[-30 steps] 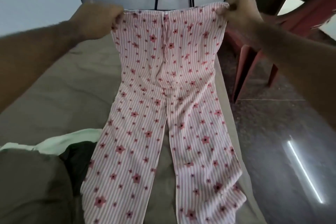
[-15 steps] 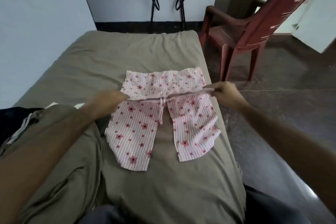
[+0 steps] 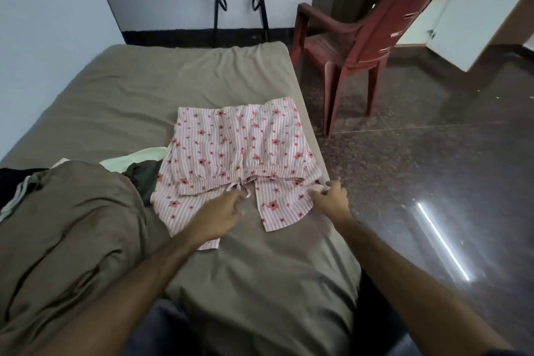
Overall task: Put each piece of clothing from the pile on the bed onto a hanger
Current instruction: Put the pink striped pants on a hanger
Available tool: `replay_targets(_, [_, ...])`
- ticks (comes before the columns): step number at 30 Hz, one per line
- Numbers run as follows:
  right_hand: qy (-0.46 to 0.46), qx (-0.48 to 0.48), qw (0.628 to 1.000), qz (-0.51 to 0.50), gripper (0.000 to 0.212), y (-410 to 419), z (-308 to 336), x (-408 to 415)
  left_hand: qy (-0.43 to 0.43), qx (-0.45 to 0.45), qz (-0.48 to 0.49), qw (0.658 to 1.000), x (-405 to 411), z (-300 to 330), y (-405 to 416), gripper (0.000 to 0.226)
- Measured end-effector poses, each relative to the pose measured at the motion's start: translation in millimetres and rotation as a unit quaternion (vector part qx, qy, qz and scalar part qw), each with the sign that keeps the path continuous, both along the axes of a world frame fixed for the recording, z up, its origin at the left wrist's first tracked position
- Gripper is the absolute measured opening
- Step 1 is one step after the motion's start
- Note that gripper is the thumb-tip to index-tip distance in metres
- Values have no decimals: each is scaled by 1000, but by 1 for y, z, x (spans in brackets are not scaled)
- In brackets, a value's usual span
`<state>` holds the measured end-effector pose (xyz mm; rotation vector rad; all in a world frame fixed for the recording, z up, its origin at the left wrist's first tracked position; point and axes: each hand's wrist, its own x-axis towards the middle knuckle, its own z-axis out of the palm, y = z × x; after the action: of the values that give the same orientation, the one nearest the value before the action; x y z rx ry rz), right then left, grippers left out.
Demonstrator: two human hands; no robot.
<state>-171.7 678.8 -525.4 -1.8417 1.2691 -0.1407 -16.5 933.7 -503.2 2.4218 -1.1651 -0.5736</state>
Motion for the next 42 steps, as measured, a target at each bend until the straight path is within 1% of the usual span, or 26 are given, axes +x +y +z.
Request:
replay_targets(1, [-31, 41, 999, -8, 67, -4, -6, -4, 110, -8, 30, 993, -14, -4, -14, 39])
replay_targets(2, [-61, 71, 996, -10, 57, -7, -7, -8, 197, -23, 75, 977, -25, -8, -29, 43])
replay_targets(3, [-94, 87, 992, -10, 49, -11, -7, -10, 248, -45, 127, 959, -35, -11, -43, 45])
replay_targets(4, [-113, 99, 989, -7, 44, -12, -1, -11, 268, -67, 177, 945, -41, -13, -54, 44])
replay_targets(6, [-146, 115, 983, 1, 34, -13, 10, -11, 264, -102, 245, 927, -52, -12, -69, 37])
replay_targets(8, [-166, 135, 977, 5, 28, -11, 21, -11, 254, -133, 282, 915, -56, -14, -74, 32])
replay_targets(9, [-183, 149, 972, 0, 27, -10, 23, -12, 260, -137, 299, 908, -55, -17, -73, 35])
replay_targets(11, [-217, 193, 957, -18, 28, -6, 24, -16, 311, -141, 325, 882, -53, -19, -69, 45])
replay_targets(12, [-239, 224, 944, -26, 29, -4, 26, -20, 340, -146, 332, 868, -53, -19, -67, 43])
replay_targets(13, [-263, 258, 929, -42, 28, -1, 26, -24, 369, -157, 336, 852, -51, -17, -65, 36])
replay_targets(15, [-286, 288, 912, -55, 22, 5, 30, -35, 418, -198, 339, 819, -49, -7, -58, 18])
replay_targets(16, [-288, 283, 914, -53, 21, 8, 32, -39, 426, -220, 337, 810, -49, -3, -54, 17])
replay_targets(18, [-278, 266, 922, -46, 29, 16, 33, -48, 404, -235, 333, 819, -45, -3, -45, 25])
replay_targets(22, [-240, 236, 941, -22, 34, 31, 31, -62, 319, -210, 291, 877, -46, -10, -24, 28])
replay_targets(25, [-198, 207, 958, 2, 35, 39, 29, -70, 231, -160, 243, 929, -53, -16, -13, 29])
replay_targets(27, [-174, 198, 964, 15, 35, 43, 23, -73, 182, -132, 200, 954, -60, -20, -9, 29])
replay_targets(30, [-144, 185, 972, 33, 39, 47, 15, -79, 147, -109, 159, 970, -65, -23, -4, 25])
replay_targets(33, [-107, 182, 976, 43, 41, 47, 14, -80, 139, -66, 122, 981, -65, -24, 3, 26])
replay_targets(34, [-78, 148, 984, 61, 42, 47, 15, -80, 129, -52, 107, 985, -65, -25, 5, 25])
replay_targets(35, [-24, 69, 992, 100, 44, 47, 18, -80, 105, -45, 89, 989, -63, -24, 9, 22])
replay_targets(36, [38, -47, 987, 147, 47, 47, 21, -79, 61, -36, 67, 995, -61, -22, 13, 18])
replay_targets(37, [86, -170, 963, 189, 52, 49, 22, -79, -2, -26, 40, 999, -57, -19, 20, 17])
replay_targets(38, [102, -268, 932, 221, 56, 52, 25, -77, -75, -10, 10, 997, -51, -17, 27, 19])
replay_targets(39, [99, -327, 906, 252, 59, 57, 27, -74, -143, 11, -16, 990, -44, -15, 36, 26])
replay_targets(40, [85, -355, 886, 287, 60, 64, 28, -68, -189, 45, -34, 980, -38, -13, 45, 35])
replay_targets(42, [61, -356, 853, 377, 55, 80, 22, -54, -244, 130, -45, 960, -26, -9, 62, 52])
